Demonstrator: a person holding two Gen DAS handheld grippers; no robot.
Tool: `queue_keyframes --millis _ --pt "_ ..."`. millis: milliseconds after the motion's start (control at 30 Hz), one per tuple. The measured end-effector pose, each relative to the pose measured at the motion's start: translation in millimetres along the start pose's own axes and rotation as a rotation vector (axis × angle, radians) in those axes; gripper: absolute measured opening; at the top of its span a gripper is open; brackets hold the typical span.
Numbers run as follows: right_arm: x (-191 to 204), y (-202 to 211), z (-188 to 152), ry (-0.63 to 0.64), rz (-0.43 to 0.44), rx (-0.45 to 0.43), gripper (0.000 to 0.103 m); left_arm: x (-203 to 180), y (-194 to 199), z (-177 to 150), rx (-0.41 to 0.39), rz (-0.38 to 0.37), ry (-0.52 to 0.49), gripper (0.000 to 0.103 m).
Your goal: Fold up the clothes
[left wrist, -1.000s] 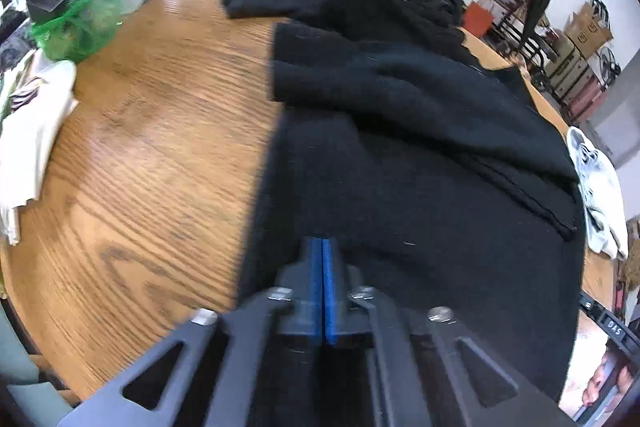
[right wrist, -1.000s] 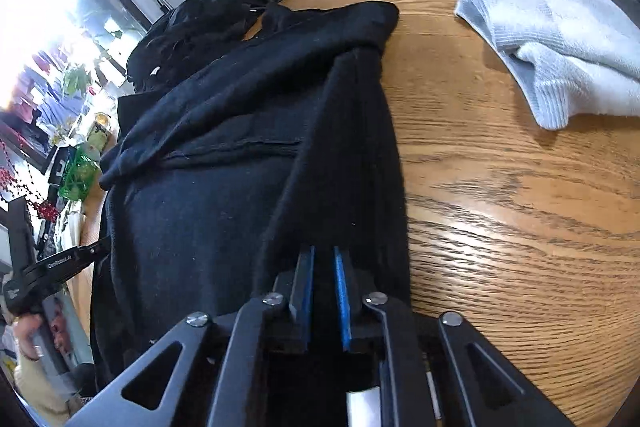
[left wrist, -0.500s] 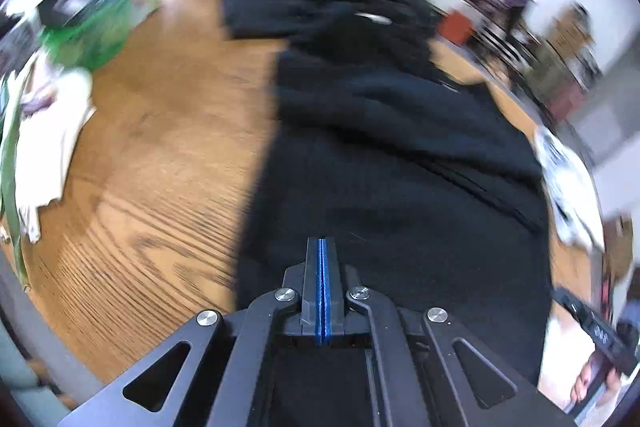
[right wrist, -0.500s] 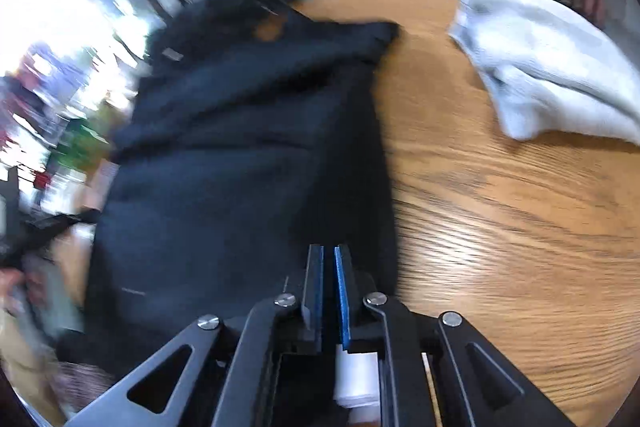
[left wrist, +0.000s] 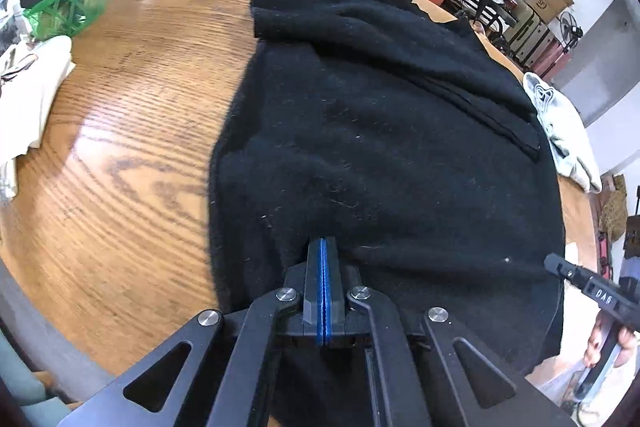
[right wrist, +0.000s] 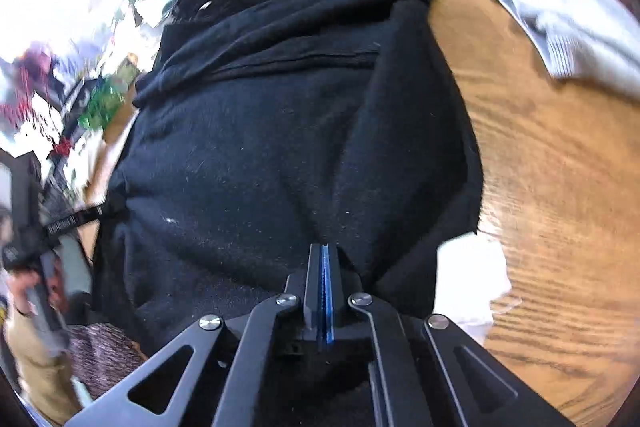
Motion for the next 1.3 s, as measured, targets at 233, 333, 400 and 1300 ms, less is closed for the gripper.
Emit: queue_keyframes --millis 233,333,400,1300 --pt "5.4 19.5 3.2 -0.001 0.074 -0.043 0.017 -13.0 30.8 11.9 -0.041 -0.047 0.034 0.003" --pt "18.4 32.2 -7.7 0.025 0.089 -0.044 0.022 -14.4 27.4 1.7 0.005 0.006 0.013 0.003" --pt "19.3 25.2 -16.5 0.027 0.070 -0.001 0.022 -9.1 15.3 -6.5 0.040 0.060 0.020 0.003" --pt "21.0 52.9 32.2 0.164 -0.011 -0.018 0.030 -64.4 57.7 -19.6 0.000 -0.133 -0.153 0.003"
Point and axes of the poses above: each gripper's, at about its wrist camera, not at the fingertips, and y roughly against the way its jaws point, x to its left, z to its top, the point moved 3 cm from there along -y, roughly the way its jaws point, and after that the axes turned 6 degrees about z, right-handed, at the moved point
